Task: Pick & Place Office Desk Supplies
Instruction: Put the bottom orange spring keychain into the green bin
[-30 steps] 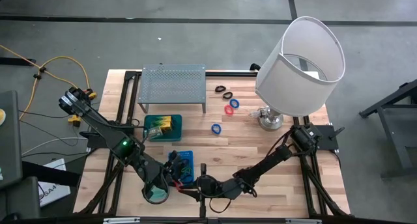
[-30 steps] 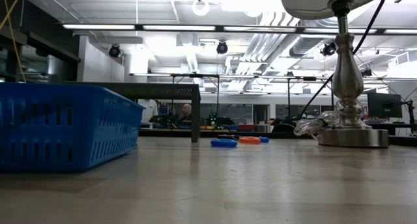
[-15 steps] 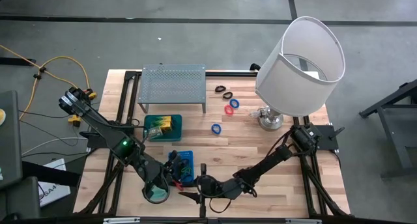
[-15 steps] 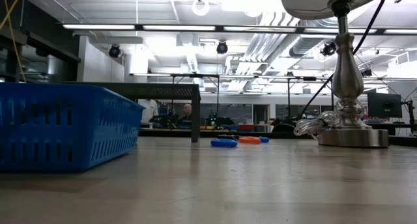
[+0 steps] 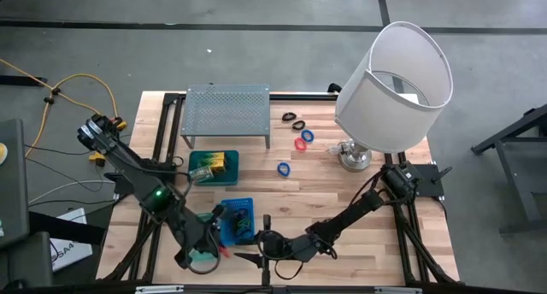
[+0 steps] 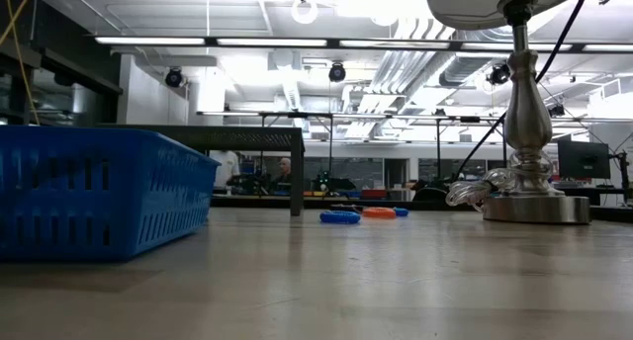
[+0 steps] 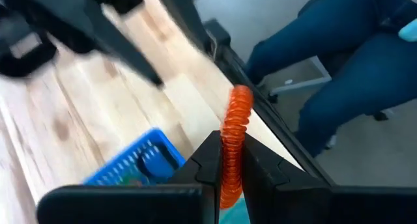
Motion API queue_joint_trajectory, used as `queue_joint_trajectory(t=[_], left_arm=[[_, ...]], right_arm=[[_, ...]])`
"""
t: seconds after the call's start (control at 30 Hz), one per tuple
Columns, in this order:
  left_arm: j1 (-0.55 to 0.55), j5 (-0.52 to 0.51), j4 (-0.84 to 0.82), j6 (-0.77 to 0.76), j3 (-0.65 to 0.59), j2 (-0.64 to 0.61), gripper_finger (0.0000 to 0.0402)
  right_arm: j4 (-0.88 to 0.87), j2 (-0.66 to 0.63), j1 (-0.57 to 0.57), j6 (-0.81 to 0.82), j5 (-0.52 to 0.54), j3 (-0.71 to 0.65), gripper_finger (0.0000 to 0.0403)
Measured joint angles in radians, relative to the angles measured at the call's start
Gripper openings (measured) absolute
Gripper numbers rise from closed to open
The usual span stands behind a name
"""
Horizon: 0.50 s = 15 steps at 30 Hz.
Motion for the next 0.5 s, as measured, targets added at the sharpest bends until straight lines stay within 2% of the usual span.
queue_joint_trajectory(t=[0.33,0.5], left_arm=[[-0.038,-0.001,-0.266,-0.355,-0.021,0.0,0.0031],[-0.069,-0.02,-0.275,-0.442,-0.071,0.0,0.0031]], right_arm=[[0.0,0.0,0.002,0.0,-0.001,0.0,0.0109],[0.0,0.0,0.002,0.0,-0.003,0.0,0.0108]])
